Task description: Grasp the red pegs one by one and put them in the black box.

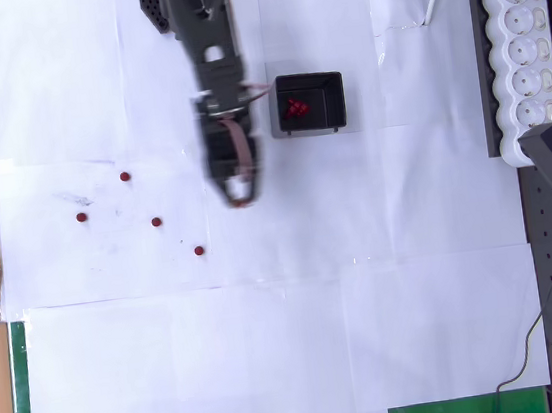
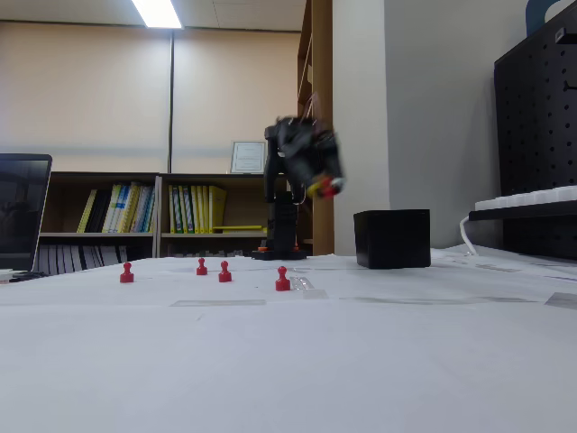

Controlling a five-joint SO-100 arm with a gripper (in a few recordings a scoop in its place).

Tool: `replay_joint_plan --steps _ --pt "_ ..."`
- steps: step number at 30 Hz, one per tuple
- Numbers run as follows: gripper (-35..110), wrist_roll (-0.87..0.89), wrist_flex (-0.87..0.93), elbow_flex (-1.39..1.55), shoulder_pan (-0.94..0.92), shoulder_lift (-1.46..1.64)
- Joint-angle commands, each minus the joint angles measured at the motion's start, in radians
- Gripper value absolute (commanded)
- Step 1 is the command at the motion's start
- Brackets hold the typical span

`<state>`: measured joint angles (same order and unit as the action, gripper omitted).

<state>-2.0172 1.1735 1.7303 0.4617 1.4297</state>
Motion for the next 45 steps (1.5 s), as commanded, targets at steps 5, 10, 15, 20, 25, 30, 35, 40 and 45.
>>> replay_joint_plan --steps 5,10,15,20,25,30,35,40,45 --pt "0 -0.094 0.629 0.377 0.288 0.063" --pt "0 -0.075 0.561 0.210 0.310 0.104" --pt "0 -0.063 0.399 0.109 0.276 0.193" --pt "0 -0.028 0.319 0.107 0.282 0.307" --pt "5 0.006 0.314 0.115 0.281 0.370" --pt "10 0.003 0.351 0.120 0.273 0.360" --pt "14 -0.017 0.413 0.201 0.261 0.265" --pt "14 -0.057 0.502 0.330 0.229 0.018" --pt "14 0.054 0.485 0.147 0.054 -0.225"
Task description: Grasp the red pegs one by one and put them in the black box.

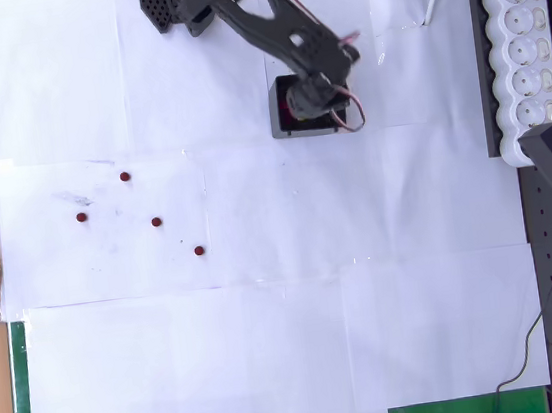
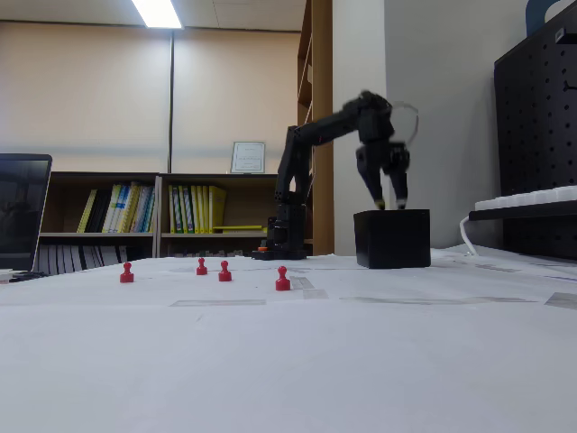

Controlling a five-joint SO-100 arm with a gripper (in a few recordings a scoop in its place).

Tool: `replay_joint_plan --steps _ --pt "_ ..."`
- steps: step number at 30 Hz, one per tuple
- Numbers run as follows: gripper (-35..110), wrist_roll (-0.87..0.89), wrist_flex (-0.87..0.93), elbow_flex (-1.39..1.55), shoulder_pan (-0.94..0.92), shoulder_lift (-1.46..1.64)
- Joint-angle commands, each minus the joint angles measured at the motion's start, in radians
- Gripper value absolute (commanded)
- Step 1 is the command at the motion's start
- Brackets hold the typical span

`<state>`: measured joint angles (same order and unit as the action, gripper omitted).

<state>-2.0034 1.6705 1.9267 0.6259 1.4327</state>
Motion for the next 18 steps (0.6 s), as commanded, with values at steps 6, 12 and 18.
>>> replay_joint_plan --steps 6,12,18 --pt "14 0.428 -0.589 -0.775 -0.592 -0.390" --pt "14 0.666 -1.284 -1.232 -0.884 -0.314" --pt "14 0.603 -1.740 -1.417 -0.928 -0.230"
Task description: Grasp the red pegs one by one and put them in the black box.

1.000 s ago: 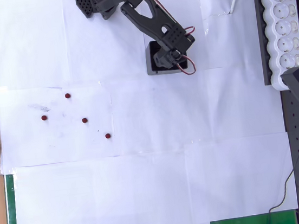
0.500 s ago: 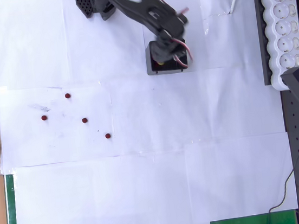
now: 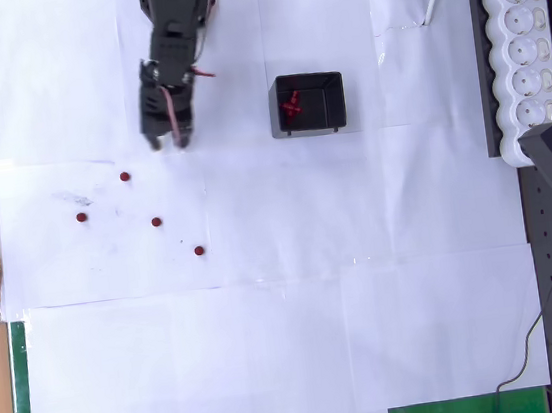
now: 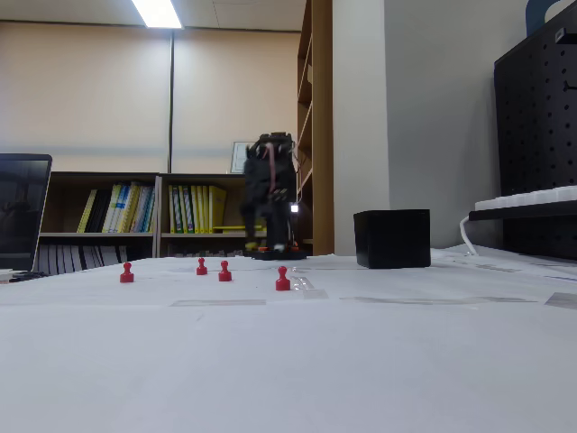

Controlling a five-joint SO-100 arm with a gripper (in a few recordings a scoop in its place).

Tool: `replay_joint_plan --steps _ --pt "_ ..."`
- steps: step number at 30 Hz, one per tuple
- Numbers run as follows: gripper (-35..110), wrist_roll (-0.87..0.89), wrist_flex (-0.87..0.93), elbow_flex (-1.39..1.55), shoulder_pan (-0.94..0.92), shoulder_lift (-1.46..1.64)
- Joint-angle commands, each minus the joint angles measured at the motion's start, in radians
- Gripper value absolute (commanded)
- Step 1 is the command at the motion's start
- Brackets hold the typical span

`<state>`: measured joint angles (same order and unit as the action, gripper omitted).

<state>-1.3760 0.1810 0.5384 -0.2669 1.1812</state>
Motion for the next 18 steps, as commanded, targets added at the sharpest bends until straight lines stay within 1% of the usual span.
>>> replay_joint_plan --steps 1,6,9,18 --pt "14 -0.031 -0.302 -0.057 -0.049 0.026" --pt "14 -0.003 -0.460 -0.147 -0.126 0.067" --pt "14 0.003 -0.512 -0.160 -0.153 0.100" --pt "14 -0.008 -0.704 -0.161 -0.167 0.236"
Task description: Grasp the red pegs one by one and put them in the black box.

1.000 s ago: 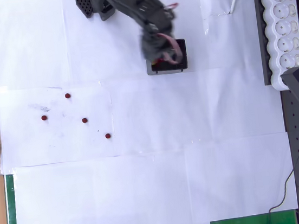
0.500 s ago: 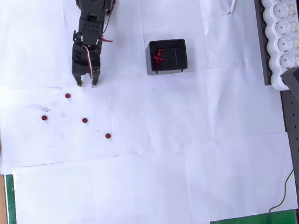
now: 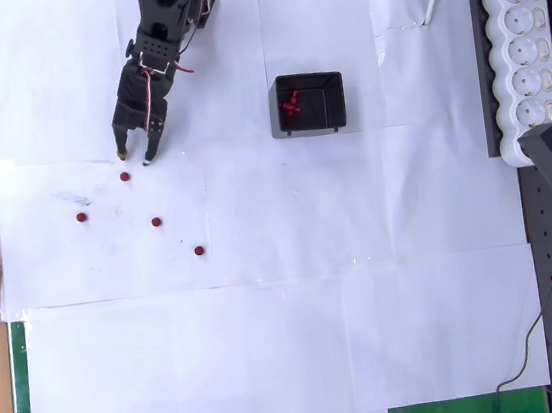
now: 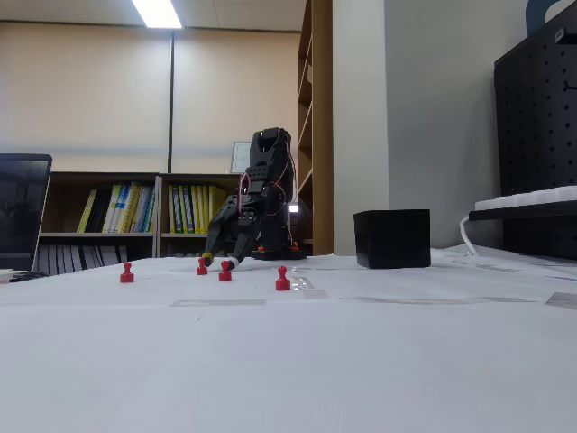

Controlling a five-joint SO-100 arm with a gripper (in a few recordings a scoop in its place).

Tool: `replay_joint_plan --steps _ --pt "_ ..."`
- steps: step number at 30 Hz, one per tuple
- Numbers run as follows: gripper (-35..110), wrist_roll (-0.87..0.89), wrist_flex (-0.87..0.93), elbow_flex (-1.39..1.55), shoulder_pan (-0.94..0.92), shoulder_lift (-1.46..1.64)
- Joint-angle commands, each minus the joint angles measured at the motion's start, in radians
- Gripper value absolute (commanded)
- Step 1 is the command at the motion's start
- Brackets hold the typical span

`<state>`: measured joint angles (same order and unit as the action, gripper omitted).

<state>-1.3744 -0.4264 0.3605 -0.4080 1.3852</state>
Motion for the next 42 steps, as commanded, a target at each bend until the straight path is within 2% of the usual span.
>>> replay_joint_plan --steps 1,9,16,42 --pt "14 -0.015 -0.129 0.017 -0.026 0.054" --pt "14 -0.087 -0.345 0.029 -0.009 0.199" --pt "15 -0.186 -0.371 0.031 -0.025 0.212" --pt "17 -0.249 -0.446 0.150 -0.011 0.400"
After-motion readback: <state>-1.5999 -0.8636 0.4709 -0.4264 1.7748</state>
